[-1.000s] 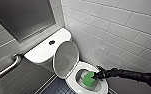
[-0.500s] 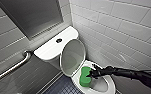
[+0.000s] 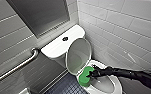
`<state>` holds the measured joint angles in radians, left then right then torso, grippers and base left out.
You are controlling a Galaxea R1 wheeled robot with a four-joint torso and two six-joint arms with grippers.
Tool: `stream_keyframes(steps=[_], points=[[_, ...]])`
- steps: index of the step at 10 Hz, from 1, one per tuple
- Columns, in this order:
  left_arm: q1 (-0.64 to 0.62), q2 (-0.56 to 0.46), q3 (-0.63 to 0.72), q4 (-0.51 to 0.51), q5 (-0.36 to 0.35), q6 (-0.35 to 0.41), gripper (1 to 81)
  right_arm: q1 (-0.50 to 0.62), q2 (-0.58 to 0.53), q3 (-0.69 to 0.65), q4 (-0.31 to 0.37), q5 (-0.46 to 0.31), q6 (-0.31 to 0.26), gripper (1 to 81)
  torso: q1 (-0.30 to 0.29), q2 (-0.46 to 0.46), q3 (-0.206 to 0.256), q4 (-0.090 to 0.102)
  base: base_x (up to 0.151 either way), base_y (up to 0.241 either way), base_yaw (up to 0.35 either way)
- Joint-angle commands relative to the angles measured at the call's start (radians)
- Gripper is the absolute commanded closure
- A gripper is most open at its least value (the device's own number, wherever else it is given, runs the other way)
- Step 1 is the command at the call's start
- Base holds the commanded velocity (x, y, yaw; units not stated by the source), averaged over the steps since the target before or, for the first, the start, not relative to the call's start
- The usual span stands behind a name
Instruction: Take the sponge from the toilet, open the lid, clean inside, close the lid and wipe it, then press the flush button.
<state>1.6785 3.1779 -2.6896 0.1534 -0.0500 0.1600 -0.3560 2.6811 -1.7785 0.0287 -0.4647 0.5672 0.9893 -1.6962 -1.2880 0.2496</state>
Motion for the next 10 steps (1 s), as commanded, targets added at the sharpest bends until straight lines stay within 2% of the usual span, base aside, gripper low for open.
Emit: stream_keyframes(steps=[1,2,3,5,8,10], points=[[0.057,0.041,0.004,0.006,0.099,0.006,1.0,0.036,0.018,0.057,0.013,0.041,0.020,81.1,0.000,0.000,0.000,0.000,0.000,0.000,0.000],[0.057,0.041,0.004,0.006,0.099,0.006,1.0,-0.004,0.012,0.076,0.011,0.125,0.026,81.1,0.000,0.000,0.000,0.000,0.000,0.000,0.000],[0.057,0.041,0.004,0.005,0.099,0.006,1.0,-0.033,0.013,0.071,0.008,0.167,0.026,81.1,0.000,0.000,0.000,0.000,0.000,0.000,0.000],[0.057,0.038,0.004,0.005,0.099,0.006,1.0,-0.067,0.003,0.082,-0.010,0.210,0.026,81.1,0.000,0.000,0.000,0.000,0.000,0.000,0.000],[0.057,0.039,0.004,0.006,0.098,0.006,1.0,-0.111,-0.094,0.188,-0.056,0.225,0.026,81.1,0.000,0.000,0.000,0.000,0.000,0.000,0.000],[0.057,0.039,0.004,0.006,0.099,0.006,1.0,-0.142,-0.165,0.232,-0.061,0.259,0.026,81.1,0.000,0.000,0.000,0.000,0.000,0.000,0.000]])
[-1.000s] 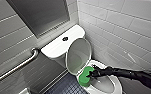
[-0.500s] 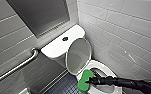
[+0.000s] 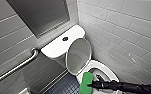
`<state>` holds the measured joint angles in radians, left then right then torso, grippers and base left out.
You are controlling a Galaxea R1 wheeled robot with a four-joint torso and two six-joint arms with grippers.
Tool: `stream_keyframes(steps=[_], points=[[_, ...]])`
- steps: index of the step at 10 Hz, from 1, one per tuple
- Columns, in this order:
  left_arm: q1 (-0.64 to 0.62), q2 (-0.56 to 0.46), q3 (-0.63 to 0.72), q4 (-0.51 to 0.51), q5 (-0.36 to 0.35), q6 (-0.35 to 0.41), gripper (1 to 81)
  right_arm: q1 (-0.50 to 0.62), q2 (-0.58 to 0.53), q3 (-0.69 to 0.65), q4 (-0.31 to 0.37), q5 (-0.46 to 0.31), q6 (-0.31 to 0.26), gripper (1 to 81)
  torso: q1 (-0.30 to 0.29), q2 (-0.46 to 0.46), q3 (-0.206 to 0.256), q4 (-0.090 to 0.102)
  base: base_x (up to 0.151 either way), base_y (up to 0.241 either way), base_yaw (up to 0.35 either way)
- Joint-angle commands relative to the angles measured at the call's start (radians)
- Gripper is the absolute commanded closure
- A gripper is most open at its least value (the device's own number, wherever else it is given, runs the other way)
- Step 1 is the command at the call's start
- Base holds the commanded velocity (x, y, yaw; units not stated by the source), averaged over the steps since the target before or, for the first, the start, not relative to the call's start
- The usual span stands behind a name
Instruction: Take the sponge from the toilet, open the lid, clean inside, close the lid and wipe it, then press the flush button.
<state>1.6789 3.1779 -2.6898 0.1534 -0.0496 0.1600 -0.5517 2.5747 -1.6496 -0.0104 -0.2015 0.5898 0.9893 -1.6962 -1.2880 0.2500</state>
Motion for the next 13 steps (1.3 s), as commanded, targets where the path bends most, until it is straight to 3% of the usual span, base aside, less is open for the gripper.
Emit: stream_keyframes(steps=[1,13], points=[[0.057,0.039,0.004,0.006,0.099,0.006,1.0,0.034,-0.077,0.108,-0.022,-0.004,0.004,81.1,0.000,0.000,0.000,0.000,0.000,0.000,0.000],[0.057,0.042,0.004,0.014,0.100,0.007,1.0,-0.155,-0.492,0.324,-0.059,0.108,0.004,81.1,0.000,0.000,0.000,0.000,0.000,0.000,0.000]])
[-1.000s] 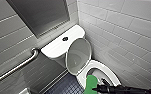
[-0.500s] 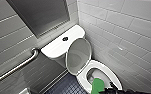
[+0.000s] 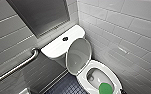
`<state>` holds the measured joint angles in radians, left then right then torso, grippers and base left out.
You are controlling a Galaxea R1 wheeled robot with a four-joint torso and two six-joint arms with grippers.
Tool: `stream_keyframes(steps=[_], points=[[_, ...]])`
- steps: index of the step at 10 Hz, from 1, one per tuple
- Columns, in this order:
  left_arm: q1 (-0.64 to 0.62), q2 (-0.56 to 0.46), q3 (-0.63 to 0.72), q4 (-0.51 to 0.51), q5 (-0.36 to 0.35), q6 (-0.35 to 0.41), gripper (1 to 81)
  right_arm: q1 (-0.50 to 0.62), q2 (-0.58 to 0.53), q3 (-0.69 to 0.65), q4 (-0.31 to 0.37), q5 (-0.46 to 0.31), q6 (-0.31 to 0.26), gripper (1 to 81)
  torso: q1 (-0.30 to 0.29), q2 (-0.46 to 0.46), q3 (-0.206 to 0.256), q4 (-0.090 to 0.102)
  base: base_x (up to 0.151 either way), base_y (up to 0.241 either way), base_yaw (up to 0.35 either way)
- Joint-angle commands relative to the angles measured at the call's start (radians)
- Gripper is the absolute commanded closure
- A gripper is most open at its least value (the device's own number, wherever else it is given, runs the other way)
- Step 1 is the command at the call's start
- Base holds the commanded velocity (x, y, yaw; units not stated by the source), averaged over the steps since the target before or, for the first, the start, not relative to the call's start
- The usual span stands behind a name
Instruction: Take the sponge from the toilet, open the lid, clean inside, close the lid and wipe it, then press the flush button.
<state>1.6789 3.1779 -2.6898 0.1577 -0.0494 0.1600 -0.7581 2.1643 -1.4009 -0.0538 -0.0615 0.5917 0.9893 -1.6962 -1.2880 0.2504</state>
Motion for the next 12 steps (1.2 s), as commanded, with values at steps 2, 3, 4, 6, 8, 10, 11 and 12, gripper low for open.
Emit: stream_keyframes(steps=[2,3,4,6,8,10,11,12], points=[[0.057,0.042,0.004,0.020,0.097,0.006,1.0,0.052,-0.107,0.089,-0.015,-0.032,0.002,81.1,0.000,0.000,0.000,0.000,0.000,0.000,0.000],[0.057,0.042,0.004,0.020,0.097,0.006,1.0,0.056,-0.125,0.106,-0.014,-0.031,0.002,81.1,0.000,0.000,0.000,0.000,0.000,0.000,0.000],[0.057,0.041,0.004,0.020,0.095,0.006,1.0,0.068,-0.139,0.129,-0.014,-0.031,0.002,81.1,0.000,0.000,0.000,0.000,0.000,0.000,0.000],[0.057,0.042,0.004,0.022,0.095,0.006,1.0,0.153,-0.101,0.149,-0.005,-0.049,0.003,81.1,0.000,0.000,0.000,0.000,0.000,0.000,0.000],[0.057,0.042,0.004,0.022,0.094,0.006,1.0,0.271,-0.024,0.125,0.006,-0.185,0.034,81.1,0.000,0.000,0.000,0.000,0.000,0.000,0.000],[0.057,0.041,0.004,0.022,0.094,0.006,1.0,0.363,0.071,0.053,0.003,-0.274,0.069,81.1,0.000,0.000,0.000,0.000,0.000,0.000,0.000],[0.057,0.042,0.004,0.022,0.094,0.006,1.0,0.395,0.132,-0.002,0.003,-0.322,0.073,81.1,0.000,-0.001,0.000,0.000,0.000,0.000,0.000],[0.055,0.042,0.004,0.022,0.094,0.006,1.0,0.420,0.197,-0.058,0.005,-0.346,0.074,81.1,0.000,-0.001,0.000,0.000,0.000,0.000,0.000]])
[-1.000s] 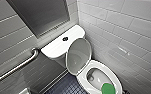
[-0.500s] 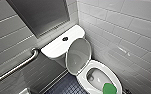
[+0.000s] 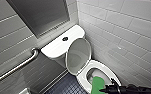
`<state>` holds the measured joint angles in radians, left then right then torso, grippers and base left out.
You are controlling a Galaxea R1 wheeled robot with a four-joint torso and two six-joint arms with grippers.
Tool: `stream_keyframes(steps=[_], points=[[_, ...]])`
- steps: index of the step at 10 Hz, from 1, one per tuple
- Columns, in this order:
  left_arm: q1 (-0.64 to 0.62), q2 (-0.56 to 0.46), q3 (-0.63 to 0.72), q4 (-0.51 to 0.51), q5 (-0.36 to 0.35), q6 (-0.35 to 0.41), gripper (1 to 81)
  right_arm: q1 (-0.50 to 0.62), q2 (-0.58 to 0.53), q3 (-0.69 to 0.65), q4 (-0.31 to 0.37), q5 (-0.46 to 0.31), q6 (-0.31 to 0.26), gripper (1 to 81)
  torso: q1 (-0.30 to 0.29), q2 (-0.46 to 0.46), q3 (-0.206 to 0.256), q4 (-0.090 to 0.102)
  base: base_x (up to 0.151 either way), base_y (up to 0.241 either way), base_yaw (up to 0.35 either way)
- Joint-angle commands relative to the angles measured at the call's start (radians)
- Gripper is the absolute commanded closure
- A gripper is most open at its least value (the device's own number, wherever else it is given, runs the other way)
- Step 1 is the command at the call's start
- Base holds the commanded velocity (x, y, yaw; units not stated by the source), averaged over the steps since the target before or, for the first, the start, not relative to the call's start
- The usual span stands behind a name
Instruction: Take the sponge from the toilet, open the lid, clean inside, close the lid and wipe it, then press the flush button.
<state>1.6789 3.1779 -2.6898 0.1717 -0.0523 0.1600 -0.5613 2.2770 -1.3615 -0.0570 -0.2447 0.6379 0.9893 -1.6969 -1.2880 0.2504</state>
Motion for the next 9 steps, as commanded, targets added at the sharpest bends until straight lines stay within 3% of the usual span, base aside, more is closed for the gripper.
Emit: stream_keyframes(steps=[1,5,9], points=[[0.057,0.042,0.004,0.008,0.097,0.006,1.0,0.241,0.158,-0.166,0.008,-0.188,0.028,81.1,0.000,0.000,0.000,0.000,0.000,0.000,0.000],[0.055,0.039,0.004,0.008,0.097,0.006,1.0,0.298,0.443,-0.476,0.006,-0.234,0.028,81.1,0.000,0.000,0.000,0.000,0.000,0.000,0.000],[0.051,0.039,0.004,0.008,0.098,0.006,1.0,0.306,0.604,-0.616,0.002,-0.249,0.026,81.1,0.000,0.000,0.000,0.000,0.000,0.000,0.000]])
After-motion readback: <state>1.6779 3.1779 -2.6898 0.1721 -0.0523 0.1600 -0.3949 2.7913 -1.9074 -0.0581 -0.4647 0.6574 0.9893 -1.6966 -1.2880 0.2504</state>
